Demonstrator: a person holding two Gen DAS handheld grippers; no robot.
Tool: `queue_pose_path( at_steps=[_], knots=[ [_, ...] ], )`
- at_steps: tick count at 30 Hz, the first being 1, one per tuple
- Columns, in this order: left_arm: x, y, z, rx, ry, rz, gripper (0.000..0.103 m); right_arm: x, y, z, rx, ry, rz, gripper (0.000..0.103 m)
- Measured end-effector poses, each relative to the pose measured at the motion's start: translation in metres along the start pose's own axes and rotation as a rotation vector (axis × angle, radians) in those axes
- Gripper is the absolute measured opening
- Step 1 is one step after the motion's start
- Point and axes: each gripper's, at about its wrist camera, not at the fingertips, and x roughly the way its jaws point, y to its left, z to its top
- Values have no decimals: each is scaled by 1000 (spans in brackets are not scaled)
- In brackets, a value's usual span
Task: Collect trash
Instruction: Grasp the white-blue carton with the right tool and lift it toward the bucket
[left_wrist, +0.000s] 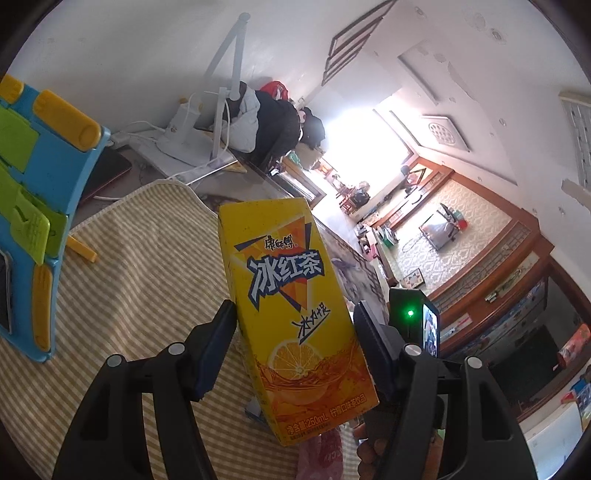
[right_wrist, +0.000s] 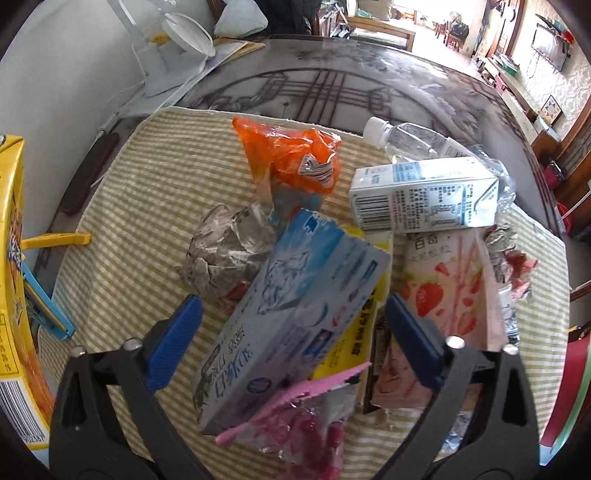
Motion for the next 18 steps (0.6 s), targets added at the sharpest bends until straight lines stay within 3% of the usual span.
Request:
queue_pose_path(
  at_steps=[1,4,12,18],
  knots=[
    [1,0,0,2,3,-2,62,-2,-1,-1,4,-4,17,62],
    [5,1,-1,3,17,-3,62,-6,-7,1,30,-22,69,46],
    [15,1,-6,14,52,2,62,-56,-34,0,107,-183,160,39],
    [28,-3,-12,40,96,0,62,-108,-66,-5,160,-332,187,39]
  ],
)
